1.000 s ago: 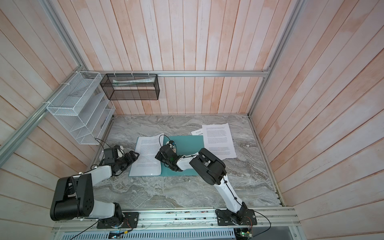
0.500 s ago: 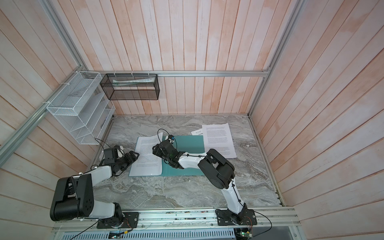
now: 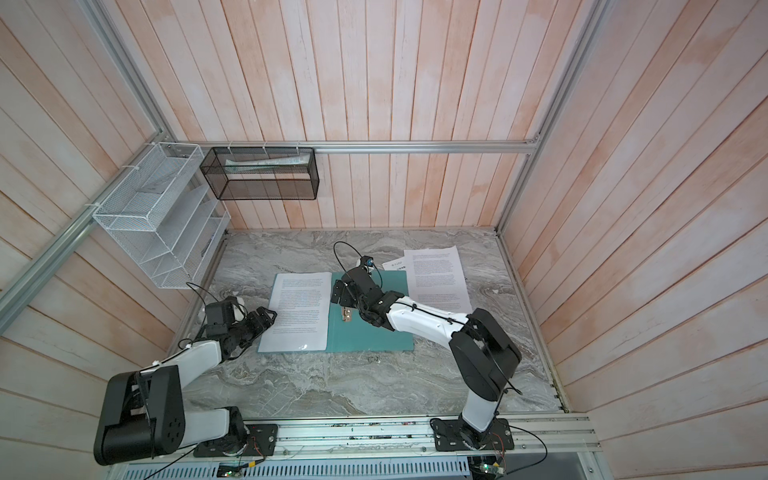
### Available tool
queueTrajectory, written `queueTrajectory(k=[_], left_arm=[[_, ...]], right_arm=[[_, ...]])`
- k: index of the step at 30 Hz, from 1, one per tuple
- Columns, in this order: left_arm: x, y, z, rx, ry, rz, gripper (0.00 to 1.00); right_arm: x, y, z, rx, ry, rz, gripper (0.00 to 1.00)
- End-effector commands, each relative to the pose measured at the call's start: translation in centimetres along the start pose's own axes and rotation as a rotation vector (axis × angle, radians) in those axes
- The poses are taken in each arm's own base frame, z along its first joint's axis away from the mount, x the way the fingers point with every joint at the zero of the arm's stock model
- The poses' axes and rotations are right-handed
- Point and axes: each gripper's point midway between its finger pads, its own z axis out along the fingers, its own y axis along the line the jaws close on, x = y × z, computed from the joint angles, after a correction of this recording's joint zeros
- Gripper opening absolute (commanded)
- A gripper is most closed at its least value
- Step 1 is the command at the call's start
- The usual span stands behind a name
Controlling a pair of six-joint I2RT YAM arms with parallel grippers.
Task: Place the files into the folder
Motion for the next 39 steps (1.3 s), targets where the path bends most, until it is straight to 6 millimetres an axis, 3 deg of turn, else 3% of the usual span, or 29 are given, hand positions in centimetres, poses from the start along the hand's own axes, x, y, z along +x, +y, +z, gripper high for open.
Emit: queueTrajectory(k=[1, 4, 5, 9, 13, 17, 20, 23, 29, 33, 39], left_arm=[[-0.9, -0.4, -1.3, -0.013, -0.051, 0.009, 0.88], [-2.1, -2.0, -2.6, 0.026, -0.086, 0.036, 0.91], [-2.5, -2.9, -3.1, 0.054, -0.097, 0.051, 0.98], [-2.4, -6.7, -4.6, 0.15, -0.115, 0.11, 1.0], [-1.3, -10.1, -5.5, 0.215, -0.139, 0.191, 1.0], [0.6, -14.1, -6.2, 0.314, -0.145, 0.257, 1.0], [2.0, -15.7, -6.4, 0.338, -0.113, 0.254, 1.0], [2.9, -14.9, -6.2, 0.269, -0.047, 0.245, 1.0], [5.8, -13.8, -5.0, 0.313, 0.032, 0.254, 1.0], [7.5, -12.6, -3.7, 0.299, 0.083, 0.242, 0.98], [8.8, -11.4, -2.8, 0.269, 0.114, 0.243, 0.95]], right_arm=[[-0.3, -2.7, -1.0, 0.095, 0.06, -0.114, 0.98], [-0.1, -2.2, -1.3, -0.067, 0.129, -0.026, 0.98], [-0.4, -2.0, -1.6, -0.133, 0.128, 0.007, 0.98], [-2.4, -0.9, -3.9, -0.289, -0.033, 0.034, 0.98], [-3.0, -1.6, -3.6, -0.245, 0.041, -0.021, 0.98], [-1.9, -2.3, -3.0, -0.226, 0.114, -0.054, 0.98], [-1.5, -3.4, -2.4, -0.165, 0.118, -0.05, 0.98], [-1.5, -4.2, -1.8, -0.111, 0.109, -0.051, 0.92], [-0.8, -4.1, 0.3, -0.075, 0.148, -0.047, 0.76], [1.5, -3.2, 2.0, -0.125, 0.266, -0.038, 0.62], [3.9, -2.8, 2.6, -0.204, 0.319, 0.035, 0.44]])
